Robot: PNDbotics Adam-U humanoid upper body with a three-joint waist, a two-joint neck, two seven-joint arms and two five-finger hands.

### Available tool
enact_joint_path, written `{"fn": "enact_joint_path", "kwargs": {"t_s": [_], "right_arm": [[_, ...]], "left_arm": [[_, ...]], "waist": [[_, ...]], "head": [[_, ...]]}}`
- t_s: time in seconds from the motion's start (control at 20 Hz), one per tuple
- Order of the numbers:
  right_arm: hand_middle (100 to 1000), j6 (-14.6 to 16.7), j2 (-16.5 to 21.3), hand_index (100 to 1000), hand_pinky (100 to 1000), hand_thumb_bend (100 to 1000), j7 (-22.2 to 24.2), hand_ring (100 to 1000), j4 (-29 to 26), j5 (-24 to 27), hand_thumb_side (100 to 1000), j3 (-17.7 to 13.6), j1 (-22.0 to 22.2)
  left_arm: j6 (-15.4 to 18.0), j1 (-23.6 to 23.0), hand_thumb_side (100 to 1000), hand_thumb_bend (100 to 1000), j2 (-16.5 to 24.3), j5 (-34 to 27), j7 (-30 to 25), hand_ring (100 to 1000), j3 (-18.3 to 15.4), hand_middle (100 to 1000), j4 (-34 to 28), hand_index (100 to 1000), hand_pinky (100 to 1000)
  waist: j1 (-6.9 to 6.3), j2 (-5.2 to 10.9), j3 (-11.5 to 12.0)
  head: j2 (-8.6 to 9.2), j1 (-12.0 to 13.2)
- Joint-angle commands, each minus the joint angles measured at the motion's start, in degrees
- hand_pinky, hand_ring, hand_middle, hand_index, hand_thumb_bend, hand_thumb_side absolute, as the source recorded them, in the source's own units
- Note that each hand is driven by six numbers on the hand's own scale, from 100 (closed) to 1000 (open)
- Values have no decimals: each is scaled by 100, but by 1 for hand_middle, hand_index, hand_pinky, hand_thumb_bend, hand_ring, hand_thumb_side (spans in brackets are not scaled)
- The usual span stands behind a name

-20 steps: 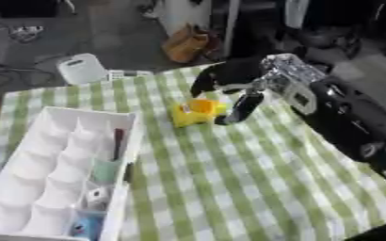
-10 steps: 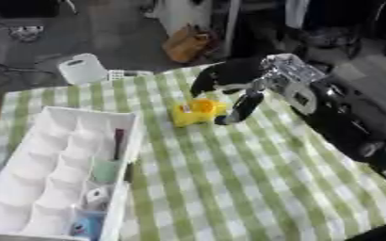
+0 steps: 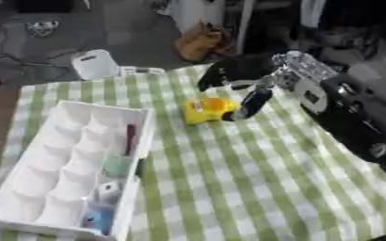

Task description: Pick up objects on the table and place them in the box.

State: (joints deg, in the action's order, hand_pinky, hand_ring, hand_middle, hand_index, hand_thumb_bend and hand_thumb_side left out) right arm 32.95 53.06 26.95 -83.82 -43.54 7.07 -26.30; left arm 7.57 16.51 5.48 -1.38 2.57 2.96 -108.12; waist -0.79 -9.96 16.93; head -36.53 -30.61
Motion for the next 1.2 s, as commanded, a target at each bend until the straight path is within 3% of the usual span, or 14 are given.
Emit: {"fn": "enact_joint_path", "kwargs": {"t_s": [0.05, 0.8, 1.2], "right_arm": [[924, -18, 217, 990, 1000, 388, -63, 970, -20, -102, 320, -95, -108], [950, -159, 405, 1000, 1000, 368, -308, 967, 104, -375, 298, -194, -83], [932, -283, 491, 1000, 1000, 337, -486, 942, 186, -309, 263, -233, -136]], "left_arm": [[10, 18, 791, 100, 89, 1, 18, 668, -26, 831, -98, 774, 695], [51, -67, 818, 100, 137, -48, 37, 672, -64, 839, -41, 777, 697], [79, -101, 829, 100, 154, -100, 5, 673, -59, 842, 3, 779, 698]], "waist": [[-102, -72, -11], [-400, -487, -95], [-554, -625, -132]], "head": [[102, 4], [259, -88], [275, -151]]}}
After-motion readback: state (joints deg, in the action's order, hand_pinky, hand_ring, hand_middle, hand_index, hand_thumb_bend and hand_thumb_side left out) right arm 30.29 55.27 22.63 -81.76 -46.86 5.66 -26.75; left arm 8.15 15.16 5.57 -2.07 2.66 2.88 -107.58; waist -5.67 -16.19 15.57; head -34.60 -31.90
